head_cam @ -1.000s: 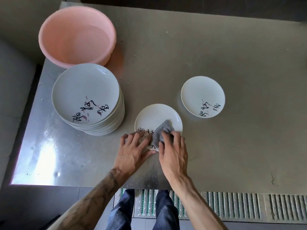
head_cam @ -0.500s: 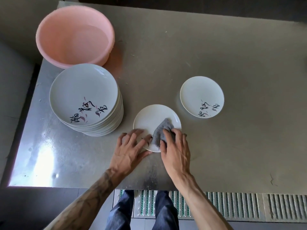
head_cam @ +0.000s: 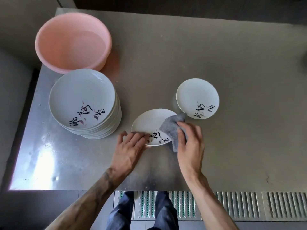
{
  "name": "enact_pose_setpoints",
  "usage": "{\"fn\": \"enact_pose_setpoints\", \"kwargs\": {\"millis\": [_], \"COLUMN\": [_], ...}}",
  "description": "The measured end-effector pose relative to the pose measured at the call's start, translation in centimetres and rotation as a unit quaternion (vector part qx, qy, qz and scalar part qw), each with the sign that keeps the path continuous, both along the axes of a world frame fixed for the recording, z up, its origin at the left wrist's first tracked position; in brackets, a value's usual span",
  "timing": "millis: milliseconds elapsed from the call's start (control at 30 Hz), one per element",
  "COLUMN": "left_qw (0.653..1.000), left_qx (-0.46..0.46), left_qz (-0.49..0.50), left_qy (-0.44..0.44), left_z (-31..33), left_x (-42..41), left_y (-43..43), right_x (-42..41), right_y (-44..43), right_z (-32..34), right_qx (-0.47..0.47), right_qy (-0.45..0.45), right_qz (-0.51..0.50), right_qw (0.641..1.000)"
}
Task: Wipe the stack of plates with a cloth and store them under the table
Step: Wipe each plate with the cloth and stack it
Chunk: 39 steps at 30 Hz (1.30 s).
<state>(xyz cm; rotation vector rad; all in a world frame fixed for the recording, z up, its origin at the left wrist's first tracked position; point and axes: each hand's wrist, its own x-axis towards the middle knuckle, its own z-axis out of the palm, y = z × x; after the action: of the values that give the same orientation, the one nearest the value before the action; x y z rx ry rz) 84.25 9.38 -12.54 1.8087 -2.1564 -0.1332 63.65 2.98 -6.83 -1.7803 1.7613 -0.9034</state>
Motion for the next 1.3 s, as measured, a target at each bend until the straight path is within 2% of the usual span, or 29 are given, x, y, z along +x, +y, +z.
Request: {"fn": "enact_pose_setpoints", "kwargs": {"millis": [67,200,333,400,533,600,733,933,1033,1167,1300], "left_qw": [0.998,0.971,0.904,0.875,0.833,0.831,0.835,0.789,0.788,0.796,0.767], "left_qx": [-0.009,-0.033,0.07,0.113,0.174,0.195,0.237,0.232,0.231,0.241,0.238], "left_qz": [0.006,0.062,0.166,0.2,0.279,0.283,0.239,0.289,0.291,0.284,0.331], "left_qy": [0.063,0.229,0.389,0.426,0.444,0.438,0.435,0.489,0.491,0.478,0.497], "left_z": [1.5,3.5,3.6,3.0,1.6,1.0,0.3,0.6,0.7,0.6,0.5], "left_x": [-0.3,-1.0,-1.4,-1.6,-2.0,-2.0,-1.9,-1.0,-0.7,-0.8,-0.7], "left_y": [-0.8,-1.7,-1.3,-0.9,-1.1,-1.3,-1.0,-1.2,-1.5,-1.6,-2.0], "right_x": [-0.6,-0.6,-0.5,-0.3,-0.3,0.3,1.2,-1.8,-2.5,-1.3,-0.7], "right_y": [-1.1,-3.1,-4.0,-3.6,-1.8,-0.7,-0.6,-1.4,-0.5,-1.5,-0.8], "right_z": [0.9,1.6,0.3,-0.8,-3.0,-3.6,-4.1,-4.7,-5.3,-5.4,-5.3], "right_qx": [-0.012,-0.013,0.024,0.056,0.111,0.128,0.122,0.125,0.106,0.081,0.097], "right_qy": [-0.043,-0.091,-0.121,-0.114,-0.1,-0.091,-0.013,0.057,0.104,0.099,0.099], "right_qz": [-0.048,-0.057,-0.055,-0.031,0.002,0.036,0.133,0.073,0.098,0.155,0.161], "right_qw": [0.998,0.994,0.991,0.991,0.989,0.987,0.983,0.988,0.984,0.98,0.977]}}
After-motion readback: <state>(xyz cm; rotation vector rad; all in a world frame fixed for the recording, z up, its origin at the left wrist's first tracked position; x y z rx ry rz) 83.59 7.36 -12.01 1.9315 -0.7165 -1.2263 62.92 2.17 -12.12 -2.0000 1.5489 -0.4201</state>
